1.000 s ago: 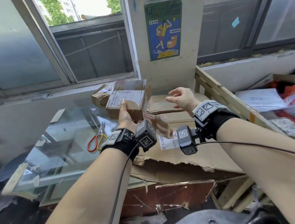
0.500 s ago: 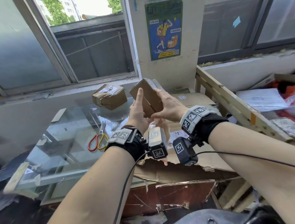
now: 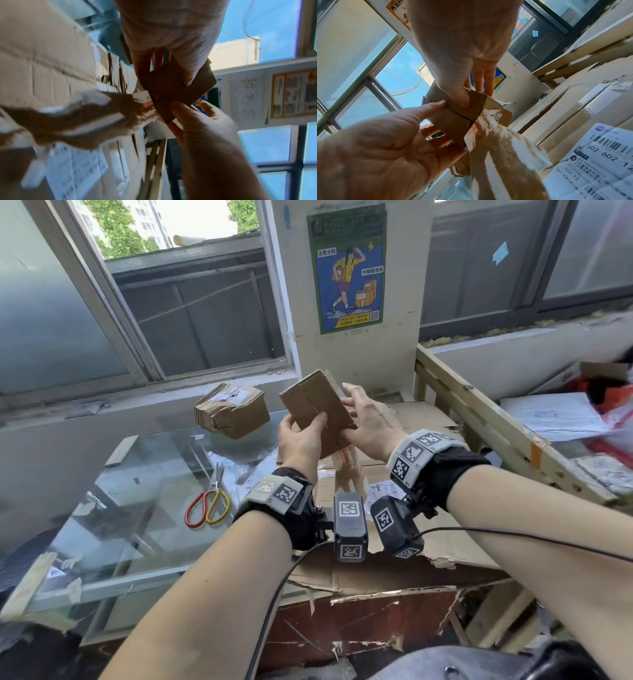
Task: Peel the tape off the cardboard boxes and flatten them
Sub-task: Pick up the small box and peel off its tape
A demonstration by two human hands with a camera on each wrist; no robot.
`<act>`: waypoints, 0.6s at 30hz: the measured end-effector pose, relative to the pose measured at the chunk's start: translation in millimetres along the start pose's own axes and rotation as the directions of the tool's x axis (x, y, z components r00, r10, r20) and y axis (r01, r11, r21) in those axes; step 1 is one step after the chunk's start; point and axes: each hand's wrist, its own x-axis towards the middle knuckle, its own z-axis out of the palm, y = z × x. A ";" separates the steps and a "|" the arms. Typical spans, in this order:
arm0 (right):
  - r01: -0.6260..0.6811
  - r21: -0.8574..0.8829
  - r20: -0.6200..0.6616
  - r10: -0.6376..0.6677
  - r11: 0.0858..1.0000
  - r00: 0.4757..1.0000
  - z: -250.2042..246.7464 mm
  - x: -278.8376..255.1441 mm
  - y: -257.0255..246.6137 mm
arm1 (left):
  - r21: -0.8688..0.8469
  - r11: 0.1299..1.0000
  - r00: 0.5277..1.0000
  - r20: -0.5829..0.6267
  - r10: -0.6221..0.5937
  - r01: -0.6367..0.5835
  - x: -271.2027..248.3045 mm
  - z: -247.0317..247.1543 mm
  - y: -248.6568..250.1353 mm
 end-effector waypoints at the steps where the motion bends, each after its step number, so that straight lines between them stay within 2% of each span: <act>1: 0.002 -0.003 -0.004 -0.002 1.000 1.000 -0.3 0.2 0.3 | 0.039 0.999 0.999 0.003 0.038 -0.038 0.3 -1.2 -0.3; 5: -0.020 -0.032 -0.017 0.020 0.999 1.000 -0.5 -0.2 -0.5 | 0.183 0.974 0.991 0.040 0.129 -0.134 1.1 -1.0 -0.8; 11: -0.122 -0.033 -0.068 0.120 0.992 0.990 0.8 -2.4 -1.4 | 0.303 0.929 0.975 0.122 0.184 -0.214 -5.9 1.8 3.2; 15: -0.229 -0.063 -0.137 0.219 0.971 0.966 -3.3 -5.8 -1.8 | 0.379 0.881 0.954 0.209 0.216 -0.282 -13.0 1.5 4.1; 18: -0.274 -0.066 -0.106 0.266 0.960 0.958 -5.0 -7.6 -2.7 | 0.426 0.849 0.942 0.249 0.223 -0.313 -14.2 3.7 5.4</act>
